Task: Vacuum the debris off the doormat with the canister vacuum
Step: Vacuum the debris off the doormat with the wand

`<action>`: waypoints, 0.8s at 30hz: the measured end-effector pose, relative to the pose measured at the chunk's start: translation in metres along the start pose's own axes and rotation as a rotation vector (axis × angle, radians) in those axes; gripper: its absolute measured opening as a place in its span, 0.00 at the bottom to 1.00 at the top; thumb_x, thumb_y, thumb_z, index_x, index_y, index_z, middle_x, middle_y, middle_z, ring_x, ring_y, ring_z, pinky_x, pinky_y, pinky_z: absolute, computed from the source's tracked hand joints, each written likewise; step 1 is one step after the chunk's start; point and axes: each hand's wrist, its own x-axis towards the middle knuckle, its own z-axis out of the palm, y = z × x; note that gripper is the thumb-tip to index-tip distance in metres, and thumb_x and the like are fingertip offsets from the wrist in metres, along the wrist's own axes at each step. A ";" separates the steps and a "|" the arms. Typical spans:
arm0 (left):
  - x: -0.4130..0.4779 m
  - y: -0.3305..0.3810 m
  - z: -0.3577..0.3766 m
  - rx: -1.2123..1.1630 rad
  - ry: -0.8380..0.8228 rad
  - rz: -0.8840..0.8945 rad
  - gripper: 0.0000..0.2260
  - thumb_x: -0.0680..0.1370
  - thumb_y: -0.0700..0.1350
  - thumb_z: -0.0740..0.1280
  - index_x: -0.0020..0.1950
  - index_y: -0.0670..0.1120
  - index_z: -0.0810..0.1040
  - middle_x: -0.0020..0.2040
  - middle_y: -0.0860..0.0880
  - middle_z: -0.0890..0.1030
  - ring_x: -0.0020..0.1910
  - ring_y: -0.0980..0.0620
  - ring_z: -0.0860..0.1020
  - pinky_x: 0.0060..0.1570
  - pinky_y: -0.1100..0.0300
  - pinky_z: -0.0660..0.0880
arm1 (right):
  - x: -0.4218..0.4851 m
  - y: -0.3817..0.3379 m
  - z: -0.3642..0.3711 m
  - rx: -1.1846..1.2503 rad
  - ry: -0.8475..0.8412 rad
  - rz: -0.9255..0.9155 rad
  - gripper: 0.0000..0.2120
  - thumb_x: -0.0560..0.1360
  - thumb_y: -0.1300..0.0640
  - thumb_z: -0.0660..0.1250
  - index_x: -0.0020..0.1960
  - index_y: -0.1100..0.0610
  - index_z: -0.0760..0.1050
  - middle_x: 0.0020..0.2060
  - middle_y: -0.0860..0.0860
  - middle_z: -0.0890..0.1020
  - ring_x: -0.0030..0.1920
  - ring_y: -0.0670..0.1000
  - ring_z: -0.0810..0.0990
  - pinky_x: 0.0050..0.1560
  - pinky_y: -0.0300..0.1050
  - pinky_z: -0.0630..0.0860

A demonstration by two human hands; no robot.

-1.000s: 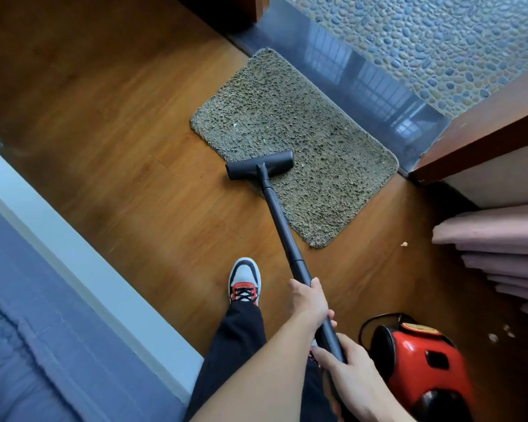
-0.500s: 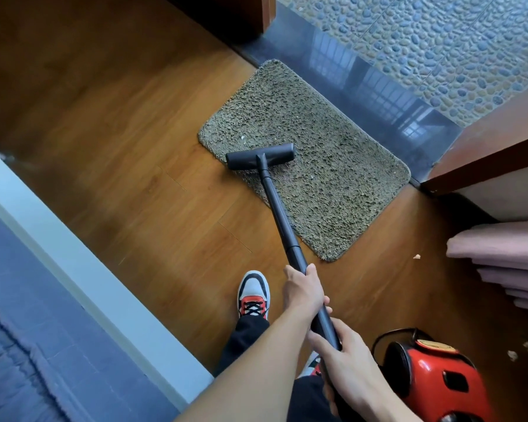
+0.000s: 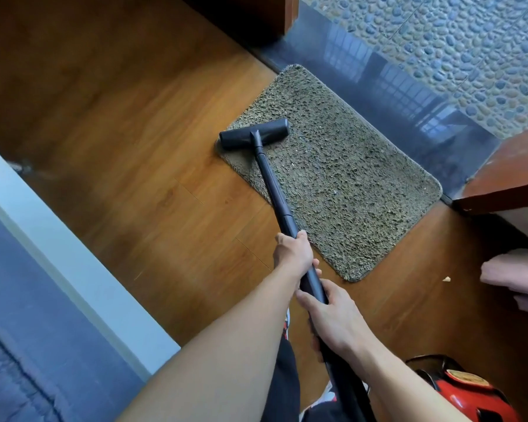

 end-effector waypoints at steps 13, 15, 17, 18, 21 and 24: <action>-0.030 -0.049 0.015 -0.055 -0.061 -0.077 0.13 0.82 0.51 0.58 0.61 0.43 0.65 0.39 0.44 0.74 0.23 0.51 0.74 0.25 0.58 0.75 | -0.030 0.047 -0.006 -0.077 -0.013 0.026 0.06 0.77 0.51 0.66 0.47 0.54 0.73 0.28 0.51 0.78 0.22 0.53 0.77 0.30 0.49 0.76; -0.037 -0.059 0.018 -0.056 -0.063 -0.077 0.13 0.83 0.51 0.58 0.61 0.43 0.65 0.39 0.45 0.74 0.23 0.52 0.74 0.24 0.59 0.74 | -0.036 0.057 -0.007 -0.083 -0.017 0.024 0.06 0.77 0.51 0.66 0.48 0.54 0.74 0.29 0.51 0.78 0.22 0.52 0.77 0.29 0.48 0.77; -0.042 -0.066 0.020 -0.044 -0.058 -0.077 0.14 0.83 0.51 0.58 0.62 0.44 0.65 0.40 0.45 0.74 0.24 0.52 0.74 0.23 0.60 0.74 | -0.041 0.065 -0.007 -0.074 -0.031 0.034 0.07 0.78 0.51 0.66 0.49 0.55 0.73 0.31 0.54 0.78 0.22 0.54 0.77 0.27 0.48 0.77; -0.044 -0.070 0.020 -0.036 -0.055 -0.074 0.14 0.83 0.51 0.58 0.63 0.44 0.65 0.40 0.45 0.74 0.24 0.52 0.74 0.23 0.60 0.74 | -0.043 0.068 -0.006 -0.068 -0.034 0.039 0.07 0.78 0.50 0.65 0.49 0.54 0.73 0.32 0.55 0.78 0.21 0.54 0.77 0.27 0.48 0.77; -0.045 -0.073 0.019 -0.018 -0.048 -0.060 0.14 0.83 0.51 0.57 0.63 0.44 0.65 0.40 0.45 0.75 0.24 0.53 0.74 0.24 0.60 0.75 | -0.045 0.073 -0.003 -0.049 -0.017 0.032 0.07 0.79 0.49 0.65 0.50 0.53 0.73 0.32 0.54 0.78 0.21 0.54 0.76 0.26 0.49 0.76; -0.041 -0.069 0.017 -0.004 -0.040 -0.044 0.13 0.83 0.51 0.57 0.63 0.44 0.66 0.38 0.46 0.74 0.23 0.53 0.74 0.25 0.59 0.75 | -0.041 0.069 -0.001 -0.046 -0.005 0.010 0.06 0.79 0.50 0.65 0.49 0.52 0.73 0.30 0.52 0.78 0.21 0.53 0.76 0.27 0.47 0.75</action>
